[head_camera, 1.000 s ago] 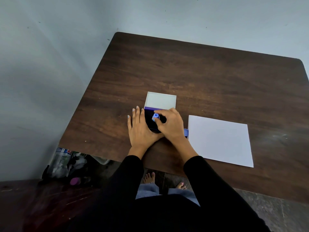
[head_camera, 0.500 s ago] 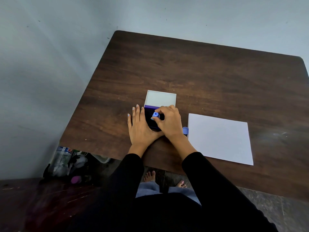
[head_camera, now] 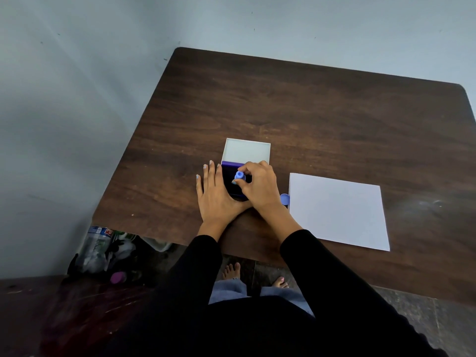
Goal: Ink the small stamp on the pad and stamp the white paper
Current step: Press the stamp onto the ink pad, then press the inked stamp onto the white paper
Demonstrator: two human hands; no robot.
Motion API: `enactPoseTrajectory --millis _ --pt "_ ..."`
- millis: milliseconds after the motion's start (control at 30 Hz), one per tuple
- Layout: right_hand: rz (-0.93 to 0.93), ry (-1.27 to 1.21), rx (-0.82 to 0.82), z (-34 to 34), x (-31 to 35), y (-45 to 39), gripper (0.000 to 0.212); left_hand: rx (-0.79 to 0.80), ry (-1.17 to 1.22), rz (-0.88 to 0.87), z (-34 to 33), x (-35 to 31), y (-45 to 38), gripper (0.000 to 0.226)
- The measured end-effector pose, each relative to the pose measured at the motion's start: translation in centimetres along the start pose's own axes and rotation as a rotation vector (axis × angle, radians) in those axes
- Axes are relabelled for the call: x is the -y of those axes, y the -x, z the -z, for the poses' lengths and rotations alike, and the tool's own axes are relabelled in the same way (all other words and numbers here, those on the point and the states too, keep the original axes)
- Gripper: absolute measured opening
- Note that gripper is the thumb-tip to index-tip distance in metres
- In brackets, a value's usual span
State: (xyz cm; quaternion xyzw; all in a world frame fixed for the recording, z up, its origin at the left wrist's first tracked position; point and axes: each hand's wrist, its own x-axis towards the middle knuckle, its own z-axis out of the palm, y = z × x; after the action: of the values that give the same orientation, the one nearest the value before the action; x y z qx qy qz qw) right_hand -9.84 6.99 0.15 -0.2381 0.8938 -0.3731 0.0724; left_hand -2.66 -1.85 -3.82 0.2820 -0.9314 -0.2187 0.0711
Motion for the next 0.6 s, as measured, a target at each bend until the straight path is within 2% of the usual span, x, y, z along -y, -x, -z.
enactPoseTrajectory --millis 167,233,300,400,433,500,600 --pt "-0.025 0.007 -0.001 0.1 0.5 0.0 0.020 -0.024 0.037 0.001 0.1 -0.1 0.1 0.128" --pt "-0.111 -0.132 -0.088 0.9 0.6 -0.2 0.022 -0.090 0.066 -0.041 0.2 -0.1 0.4 0.129" --pt "-0.248 -0.373 -0.233 2.5 0.5 -0.5 0.021 -0.172 0.085 -0.155 0.4 -0.5 0.9 0.113" --pt "-0.398 -0.647 -0.445 5.2 -0.1 -1.2 0.018 -0.215 0.098 -0.417 0.0 -2.2 1.7 0.059" --pt "-0.426 -0.707 -0.514 6.1 -0.5 -1.4 0.020 -0.200 0.085 -0.504 -0.3 -3.0 2.0 0.047" --pt "-0.460 -0.770 -0.621 7.3 -1.3 -1.5 0.025 -0.138 0.020 -0.626 -1.0 -4.2 2.5 0.040" --pt "-0.509 -0.798 -0.705 8.3 -2.8 -1.1 0.027 -0.077 -0.079 -0.694 -1.6 -4.7 2.7 0.035"
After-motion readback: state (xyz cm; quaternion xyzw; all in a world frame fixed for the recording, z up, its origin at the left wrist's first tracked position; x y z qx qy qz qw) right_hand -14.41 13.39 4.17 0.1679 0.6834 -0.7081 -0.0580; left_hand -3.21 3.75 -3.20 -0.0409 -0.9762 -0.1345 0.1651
